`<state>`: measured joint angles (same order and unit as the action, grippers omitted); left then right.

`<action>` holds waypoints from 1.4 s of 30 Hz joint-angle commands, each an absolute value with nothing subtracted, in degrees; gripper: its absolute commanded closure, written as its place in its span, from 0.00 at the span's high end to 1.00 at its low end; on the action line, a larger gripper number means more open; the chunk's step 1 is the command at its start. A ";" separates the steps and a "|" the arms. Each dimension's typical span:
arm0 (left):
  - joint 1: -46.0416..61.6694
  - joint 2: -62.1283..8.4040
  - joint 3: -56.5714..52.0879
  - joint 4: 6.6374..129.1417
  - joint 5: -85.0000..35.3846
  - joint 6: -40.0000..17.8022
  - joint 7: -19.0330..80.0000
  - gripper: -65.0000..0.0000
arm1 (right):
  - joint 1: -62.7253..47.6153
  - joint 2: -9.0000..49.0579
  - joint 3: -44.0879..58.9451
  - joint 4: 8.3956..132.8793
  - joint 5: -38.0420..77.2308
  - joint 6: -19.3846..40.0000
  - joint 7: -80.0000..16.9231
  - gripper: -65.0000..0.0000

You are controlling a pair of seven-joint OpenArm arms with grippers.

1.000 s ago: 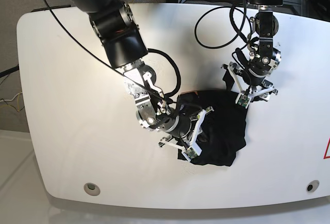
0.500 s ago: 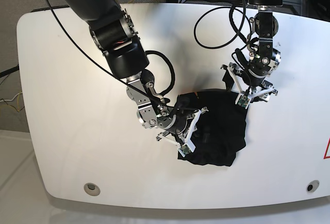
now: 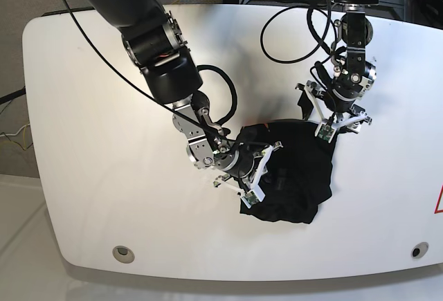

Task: Fold the T-shirt properly
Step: 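Open both grippers and lift them off the folded black bundle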

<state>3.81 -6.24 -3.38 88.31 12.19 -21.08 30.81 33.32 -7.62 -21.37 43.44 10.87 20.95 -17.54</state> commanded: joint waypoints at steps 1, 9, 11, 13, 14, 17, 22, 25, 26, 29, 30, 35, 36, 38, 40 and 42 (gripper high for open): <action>3.03 -6.46 -3.47 89.63 12.18 -20.88 30.11 0.68 | 34.15 -7.96 -21.32 44.88 11.47 21.05 -14.99 0.04; 3.74 -6.73 -3.56 89.63 12.18 -20.88 30.11 0.68 | 31.96 -6.02 -21.23 48.57 11.38 20.88 -12.97 0.04; 4.09 -6.73 -3.56 89.71 12.09 -20.88 30.11 0.68 | 30.81 -5.58 -21.23 50.24 11.38 19.82 -12.97 0.04; 4.09 -6.73 -3.56 89.71 12.09 -20.88 30.11 0.68 | 29.85 -5.14 -21.23 51.91 11.38 18.33 -12.97 0.04; 4.09 -6.73 -3.56 89.71 12.09 -20.88 30.11 0.68 | 29.58 -5.14 -21.23 52.62 11.38 17.80 -12.97 0.04; 4.18 -6.64 -3.56 89.63 12.09 -20.88 30.11 0.68 | 29.05 -4.18 -21.23 53.93 11.38 16.92 -12.97 0.04; 4.79 -6.55 -3.56 89.63 12.09 -20.88 30.11 0.68 | 29.14 -3.82 -21.14 53.85 11.38 16.57 -13.14 0.04; 4.79 -6.55 -3.56 89.63 12.09 -20.88 30.11 0.68 | 29.23 -3.65 -21.14 53.85 11.38 15.25 -13.14 0.04; 4.79 -6.55 -3.47 89.63 12.09 -20.88 30.11 0.68 | 29.23 -3.65 -21.14 53.85 11.38 14.73 -13.14 0.04; 4.79 -6.46 -3.47 89.63 12.09 -20.88 30.11 0.68 | 29.32 -3.56 -21.14 53.76 11.38 13.58 -13.14 0.04; 4.79 -6.46 -3.47 89.63 12.09 -20.88 30.11 0.68 | 29.32 -3.56 -21.14 53.76 11.38 13.14 -13.14 0.04; 4.79 -6.46 -3.47 89.63 12.09 -20.88 30.11 0.68 | 29.32 -2.95 -21.14 53.76 11.38 11.56 -13.14 0.04; 4.79 -6.46 -3.47 89.63 12.09 -20.88 30.11 0.68 | 29.32 -2.95 -21.14 53.76 11.38 11.03 -13.14 0.04; 4.88 -6.46 -3.47 89.63 12.09 -20.88 30.11 0.68 | 29.23 -2.86 -21.14 53.76 11.38 10.42 -13.05 0.04; 4.88 -6.46 -3.47 89.63 12.09 -20.88 30.11 0.68 | 29.05 -2.77 -21.14 53.76 11.38 9.89 -13.05 0.04; 4.88 -6.46 -3.47 89.63 12.09 -20.88 30.02 0.68 | 28.97 -2.68 -21.05 53.85 11.38 9.36 -13.05 0.04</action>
<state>5.23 -6.24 -3.44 88.58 11.92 -21.04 30.30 27.40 -2.50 -21.30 52.56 10.79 9.82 -14.59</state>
